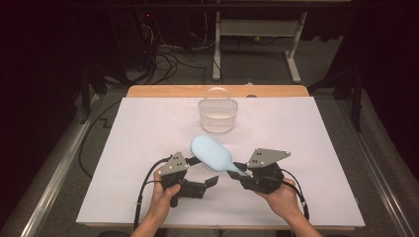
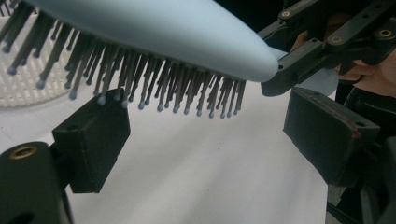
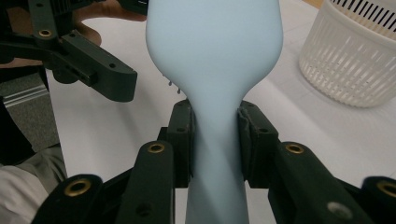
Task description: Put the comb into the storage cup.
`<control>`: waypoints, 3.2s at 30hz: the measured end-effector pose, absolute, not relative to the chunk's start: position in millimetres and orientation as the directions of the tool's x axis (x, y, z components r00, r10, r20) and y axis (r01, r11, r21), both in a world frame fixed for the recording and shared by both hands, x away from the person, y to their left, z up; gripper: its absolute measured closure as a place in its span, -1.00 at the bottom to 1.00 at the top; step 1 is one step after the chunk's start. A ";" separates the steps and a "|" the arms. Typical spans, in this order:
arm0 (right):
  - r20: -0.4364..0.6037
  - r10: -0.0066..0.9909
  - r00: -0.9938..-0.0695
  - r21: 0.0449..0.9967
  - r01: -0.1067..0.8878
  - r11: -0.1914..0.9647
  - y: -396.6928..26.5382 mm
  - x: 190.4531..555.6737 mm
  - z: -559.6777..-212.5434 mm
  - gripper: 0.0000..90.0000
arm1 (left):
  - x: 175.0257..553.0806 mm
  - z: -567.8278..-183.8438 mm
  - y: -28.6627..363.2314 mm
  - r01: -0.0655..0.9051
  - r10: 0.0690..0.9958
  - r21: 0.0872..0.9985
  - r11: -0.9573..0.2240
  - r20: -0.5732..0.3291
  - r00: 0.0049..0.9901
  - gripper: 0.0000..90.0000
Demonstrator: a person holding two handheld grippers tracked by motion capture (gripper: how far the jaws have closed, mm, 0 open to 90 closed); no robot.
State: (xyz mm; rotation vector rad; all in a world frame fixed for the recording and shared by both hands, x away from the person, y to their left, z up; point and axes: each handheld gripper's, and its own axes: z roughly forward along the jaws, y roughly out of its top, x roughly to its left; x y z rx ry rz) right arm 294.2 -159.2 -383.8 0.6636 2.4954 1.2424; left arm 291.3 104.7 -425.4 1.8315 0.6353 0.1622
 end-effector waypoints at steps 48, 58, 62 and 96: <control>-0.098 0.480 -0.872 0.761 0.245 0.600 -130.2 286.7 -399.9 0.56 | 293.7 -419.3 99.3 0.455 0.539 0.880 -0.134 -0.321 0.779 -0.66; -0.107 0.481 -0.870 0.758 0.241 0.605 -126.4 287.1 -400.1 0.56 | 295.1 -419.4 101.7 0.454 0.544 0.880 -0.140 -0.315 0.778 -0.43; -0.107 0.482 -0.869 0.756 0.244 0.607 -125.3 288.2 -401.1 0.56 | 294.4 -419.5 102.4 0.446 0.543 0.885 -0.131 -0.313 0.779 -0.36; -0.104 0.488 -0.867 0.737 0.262 0.623 -122.1 291.5 -403.8 0.56 | 291.4 -416.7 103.6 0.479 0.530 0.870 -0.118 -0.353 0.771 -0.07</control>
